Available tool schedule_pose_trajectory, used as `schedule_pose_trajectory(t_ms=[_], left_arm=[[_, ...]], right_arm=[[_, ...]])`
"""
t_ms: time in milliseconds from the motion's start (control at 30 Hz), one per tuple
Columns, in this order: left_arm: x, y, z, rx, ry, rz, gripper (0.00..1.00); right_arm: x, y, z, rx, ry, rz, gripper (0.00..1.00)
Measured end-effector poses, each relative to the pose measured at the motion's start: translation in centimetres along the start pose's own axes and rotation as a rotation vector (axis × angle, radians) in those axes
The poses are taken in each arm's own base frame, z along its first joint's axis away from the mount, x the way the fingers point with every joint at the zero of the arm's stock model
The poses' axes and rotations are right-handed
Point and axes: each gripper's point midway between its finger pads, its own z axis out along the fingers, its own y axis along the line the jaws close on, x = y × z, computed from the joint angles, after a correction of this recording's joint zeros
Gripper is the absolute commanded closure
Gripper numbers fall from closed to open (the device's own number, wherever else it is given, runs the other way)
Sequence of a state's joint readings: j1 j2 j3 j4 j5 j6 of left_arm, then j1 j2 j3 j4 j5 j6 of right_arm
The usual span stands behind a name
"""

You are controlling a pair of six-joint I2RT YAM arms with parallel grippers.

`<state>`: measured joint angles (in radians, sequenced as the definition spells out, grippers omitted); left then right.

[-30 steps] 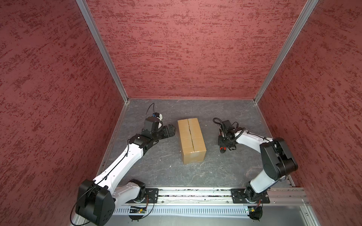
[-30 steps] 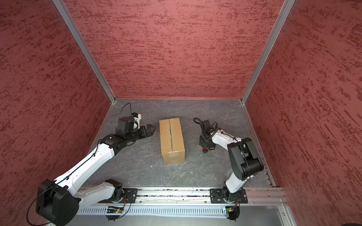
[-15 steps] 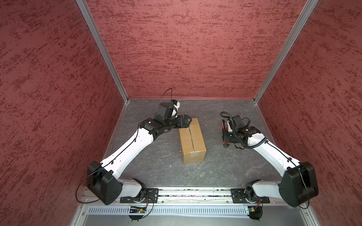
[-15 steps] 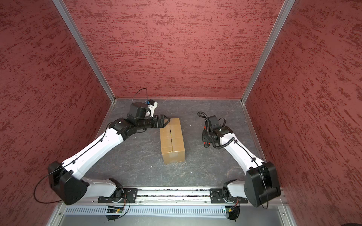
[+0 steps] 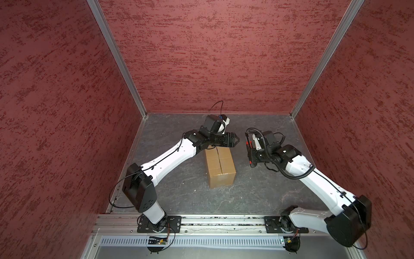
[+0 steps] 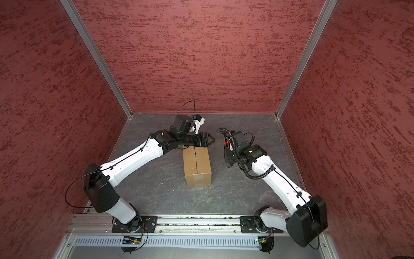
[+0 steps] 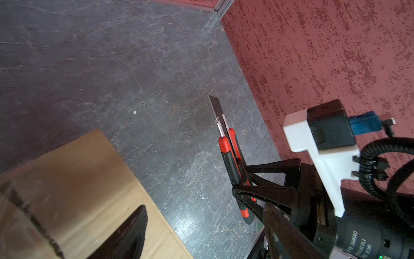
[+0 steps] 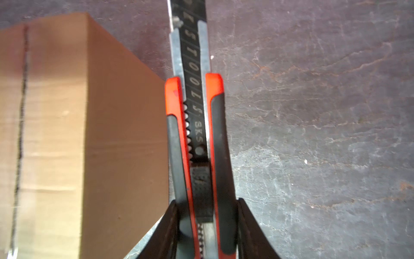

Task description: Unpack the express box

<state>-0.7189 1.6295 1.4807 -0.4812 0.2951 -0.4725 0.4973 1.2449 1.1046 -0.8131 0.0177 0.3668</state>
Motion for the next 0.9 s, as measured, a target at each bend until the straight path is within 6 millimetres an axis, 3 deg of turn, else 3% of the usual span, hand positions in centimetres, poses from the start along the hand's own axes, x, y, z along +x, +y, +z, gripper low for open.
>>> schedule_pose_trajectory(t_ms=[333,567,900], left_arm=[[-0.3,-1.5,2.9,0.094,-0.01,-0.059,0.3],[-0.6,-2.3,4.7,0.145,-0.022,-0.09,0.37],[-1.0,-3.4,6.4,0.201,-0.035,-0.123,0.59]], right_arm=[[-2.4,2.3,-2.3,-0.093,-0.073,-0.011,0.92],[-2.7,3.1,-2.6,-0.123,-0.083,-0.024,0.92],[-2.7,3.8,-2.6,-0.15,-0.079,-0.032,0.92]])
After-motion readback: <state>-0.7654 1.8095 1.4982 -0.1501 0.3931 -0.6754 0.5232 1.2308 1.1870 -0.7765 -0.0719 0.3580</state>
